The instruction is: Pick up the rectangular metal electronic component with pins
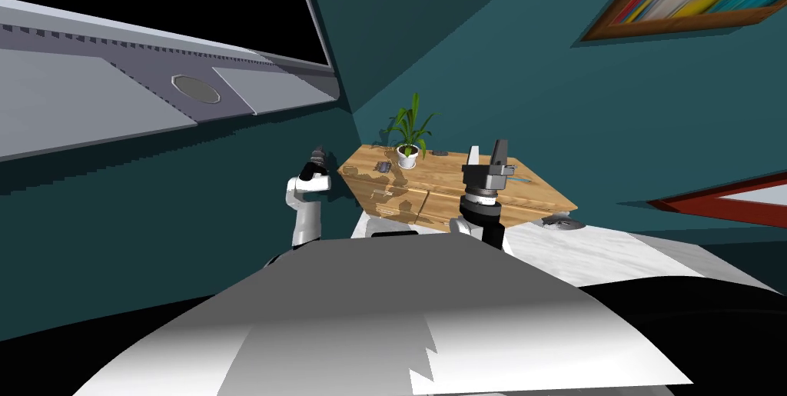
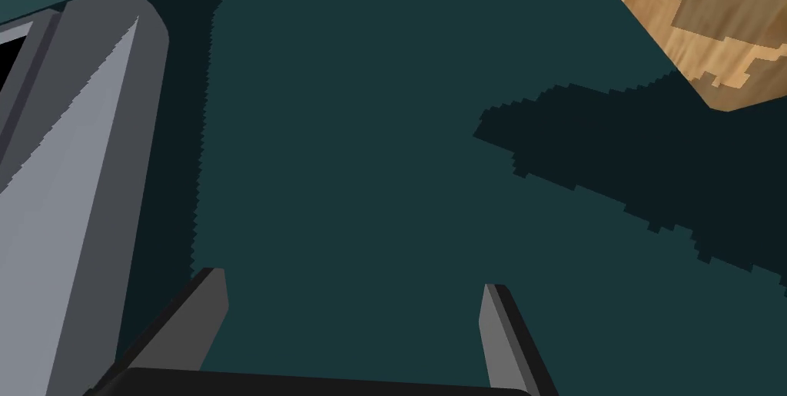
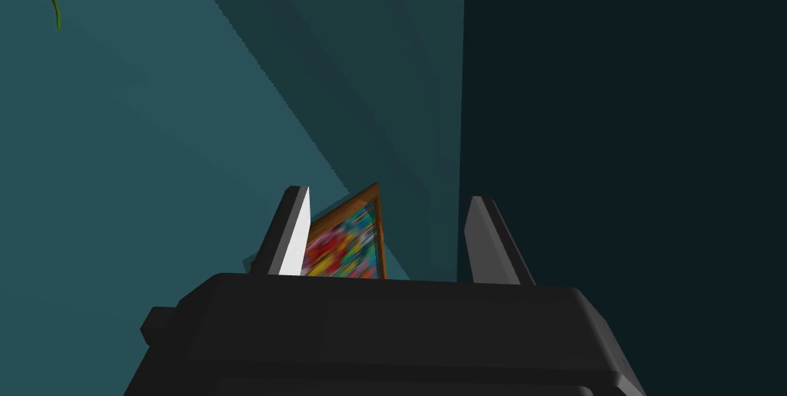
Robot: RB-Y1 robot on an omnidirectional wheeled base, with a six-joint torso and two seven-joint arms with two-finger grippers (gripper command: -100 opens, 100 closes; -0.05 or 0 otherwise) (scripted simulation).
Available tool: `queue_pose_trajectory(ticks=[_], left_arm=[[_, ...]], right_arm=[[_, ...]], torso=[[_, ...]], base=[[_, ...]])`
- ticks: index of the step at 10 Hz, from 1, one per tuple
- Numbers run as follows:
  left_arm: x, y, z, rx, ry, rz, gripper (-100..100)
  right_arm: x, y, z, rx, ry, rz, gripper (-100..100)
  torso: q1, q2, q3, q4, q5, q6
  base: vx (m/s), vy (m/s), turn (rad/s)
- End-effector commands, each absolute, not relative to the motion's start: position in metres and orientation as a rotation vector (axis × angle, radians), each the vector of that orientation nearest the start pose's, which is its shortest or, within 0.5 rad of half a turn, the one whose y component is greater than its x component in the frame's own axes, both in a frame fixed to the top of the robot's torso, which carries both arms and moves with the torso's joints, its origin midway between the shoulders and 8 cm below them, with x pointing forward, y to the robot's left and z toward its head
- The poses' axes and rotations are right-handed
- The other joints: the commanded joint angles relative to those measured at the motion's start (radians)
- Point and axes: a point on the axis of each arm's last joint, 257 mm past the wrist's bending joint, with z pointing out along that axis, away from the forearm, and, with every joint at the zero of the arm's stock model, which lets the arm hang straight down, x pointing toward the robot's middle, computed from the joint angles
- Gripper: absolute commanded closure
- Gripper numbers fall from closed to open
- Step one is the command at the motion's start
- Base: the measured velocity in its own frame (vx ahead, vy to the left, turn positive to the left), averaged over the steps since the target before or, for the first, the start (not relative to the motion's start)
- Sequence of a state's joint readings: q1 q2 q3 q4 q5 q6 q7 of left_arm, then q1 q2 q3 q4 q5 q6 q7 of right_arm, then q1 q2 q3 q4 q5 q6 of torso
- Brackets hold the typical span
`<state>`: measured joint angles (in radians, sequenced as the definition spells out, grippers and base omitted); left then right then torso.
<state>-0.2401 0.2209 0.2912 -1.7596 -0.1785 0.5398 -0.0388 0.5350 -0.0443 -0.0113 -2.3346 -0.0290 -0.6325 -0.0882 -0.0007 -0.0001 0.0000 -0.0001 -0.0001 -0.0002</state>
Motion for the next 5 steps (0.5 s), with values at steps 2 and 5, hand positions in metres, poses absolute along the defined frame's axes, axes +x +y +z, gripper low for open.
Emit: queue_pose_trajectory(ticks=[2,5], left_arm=[[0.579,0.435,-0.112,-1.265,1.187,-0.627,-100],[0.584,0.446,-0.125,-1.345,1.202,-0.595,-100]], right_arm=[[0.306,-0.277,0.061,0.543,0.506,1.419,0],[0.306,-0.277,0.061,0.543,0.506,1.419,0]], torso=[[0.000,0.000,0.000,0.000,0.000,0.000],[0.000,0.000,0.000,0.000,0.000,0.000]], base=[[-0.001,-0.012,-0.027],[0.002,-0.013,-0.018]])
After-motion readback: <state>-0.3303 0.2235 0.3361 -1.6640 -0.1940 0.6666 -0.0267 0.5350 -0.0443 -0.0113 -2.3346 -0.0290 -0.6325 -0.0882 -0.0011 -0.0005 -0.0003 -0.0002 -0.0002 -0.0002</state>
